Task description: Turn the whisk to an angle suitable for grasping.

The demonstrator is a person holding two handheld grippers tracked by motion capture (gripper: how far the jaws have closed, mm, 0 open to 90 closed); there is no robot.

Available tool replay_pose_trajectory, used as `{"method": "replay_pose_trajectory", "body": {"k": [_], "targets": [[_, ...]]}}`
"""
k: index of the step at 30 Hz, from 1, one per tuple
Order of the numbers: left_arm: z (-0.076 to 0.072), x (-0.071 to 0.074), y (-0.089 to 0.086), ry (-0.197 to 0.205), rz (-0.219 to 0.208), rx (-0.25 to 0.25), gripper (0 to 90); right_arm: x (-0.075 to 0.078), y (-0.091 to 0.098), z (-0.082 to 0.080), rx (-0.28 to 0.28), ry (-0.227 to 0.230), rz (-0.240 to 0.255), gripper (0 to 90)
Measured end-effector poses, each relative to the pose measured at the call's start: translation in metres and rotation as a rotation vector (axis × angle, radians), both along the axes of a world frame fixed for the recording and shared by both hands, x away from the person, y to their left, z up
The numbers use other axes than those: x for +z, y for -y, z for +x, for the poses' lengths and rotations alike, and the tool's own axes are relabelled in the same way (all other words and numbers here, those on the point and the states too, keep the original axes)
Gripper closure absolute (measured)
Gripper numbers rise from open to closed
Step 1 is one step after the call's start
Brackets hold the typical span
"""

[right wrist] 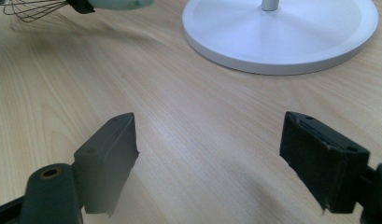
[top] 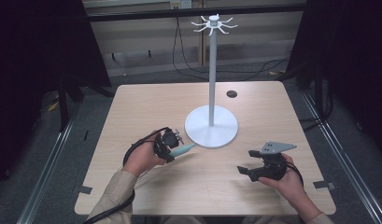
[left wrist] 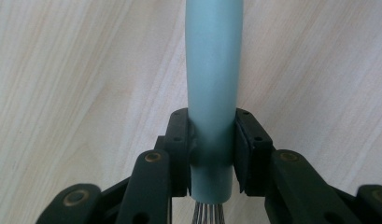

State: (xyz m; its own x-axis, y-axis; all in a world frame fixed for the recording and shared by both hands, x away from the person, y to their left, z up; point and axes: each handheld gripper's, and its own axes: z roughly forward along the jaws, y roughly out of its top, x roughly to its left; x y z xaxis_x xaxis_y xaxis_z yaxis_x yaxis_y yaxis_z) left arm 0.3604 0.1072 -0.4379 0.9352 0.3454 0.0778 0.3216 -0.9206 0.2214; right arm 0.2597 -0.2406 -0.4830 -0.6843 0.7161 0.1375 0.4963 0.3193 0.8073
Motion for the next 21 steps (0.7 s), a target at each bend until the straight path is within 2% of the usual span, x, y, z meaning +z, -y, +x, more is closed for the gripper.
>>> {"method": "replay_pose_trajectory", "body": {"k": [3,7,10,14,15,16,18,19,21], "targets": [[0.001,0.004,-0.003,-0.001,-0.021,0.021,70.0,0.000,0.000,0.000,-0.002,0.001,0.000,17.7],[0.003,0.008,-0.005,0.006,-0.015,0.038,70.0,0.001,0.000,0.000,-0.002,0.001,0.000,17.4],[0.004,0.011,-0.005,0.004,0.010,0.035,70.0,0.000,0.000,0.000,-0.001,-0.002,0.000,17.3],[0.006,0.017,-0.005,0.010,-0.007,0.055,70.0,0.001,-0.001,0.000,0.000,-0.001,0.000,17.1],[0.007,0.019,-0.006,0.014,-0.010,0.047,70.0,0.001,-0.001,0.000,0.001,0.001,0.000,17.1],[0.007,0.021,-0.007,0.023,-0.039,0.066,70.0,0.001,-0.001,0.000,0.000,0.001,0.000,17.1],[0.008,0.024,-0.009,0.021,-0.050,0.079,70.1,0.001,-0.001,0.000,-0.003,0.001,-0.001,17.0],[0.008,0.024,-0.011,0.032,-0.076,0.094,70.0,0.001,-0.001,0.000,-0.003,0.001,0.000,16.9],[0.009,0.027,-0.014,0.036,-0.100,0.113,70.1,0.001,0.000,0.000,-0.001,0.002,0.002,16.8]]}}
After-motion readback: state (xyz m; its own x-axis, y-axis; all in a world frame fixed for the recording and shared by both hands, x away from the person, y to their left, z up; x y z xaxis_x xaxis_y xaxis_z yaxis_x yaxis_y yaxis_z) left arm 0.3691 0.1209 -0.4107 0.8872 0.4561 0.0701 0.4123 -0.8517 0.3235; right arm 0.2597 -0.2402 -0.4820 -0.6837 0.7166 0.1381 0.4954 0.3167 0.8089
